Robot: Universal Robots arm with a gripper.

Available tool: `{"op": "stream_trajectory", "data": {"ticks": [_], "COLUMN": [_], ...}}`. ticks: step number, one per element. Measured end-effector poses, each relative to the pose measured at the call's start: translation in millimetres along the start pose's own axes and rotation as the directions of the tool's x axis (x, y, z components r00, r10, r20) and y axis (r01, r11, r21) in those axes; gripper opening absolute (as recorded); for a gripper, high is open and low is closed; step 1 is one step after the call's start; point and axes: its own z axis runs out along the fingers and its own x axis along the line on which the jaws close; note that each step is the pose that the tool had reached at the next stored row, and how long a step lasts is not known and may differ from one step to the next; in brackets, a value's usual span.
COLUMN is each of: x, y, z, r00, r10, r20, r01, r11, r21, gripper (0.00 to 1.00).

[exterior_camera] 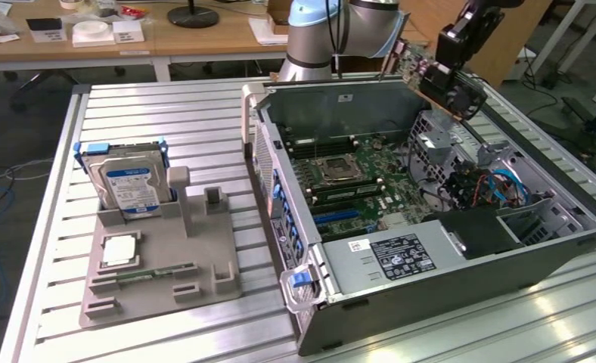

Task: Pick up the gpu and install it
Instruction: 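Insert the gpu into the slot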

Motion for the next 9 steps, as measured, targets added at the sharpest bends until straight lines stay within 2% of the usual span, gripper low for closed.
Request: {"op": "stream_trajectory", "data": {"ticks": [5,9], "x": [0.0,0.0], "y": [0.0,0.0], "z": [0.1,0.1], "r00": [0.9973,0.9968], "r10": [-0.073,-0.08], "r20": [-0.0054,-0.0059], "r01": [0.073,0.08], "r11": [0.9973,0.9968], "r21": [-0.0046,-0.005], "gripper": [0.27,0.27]}}
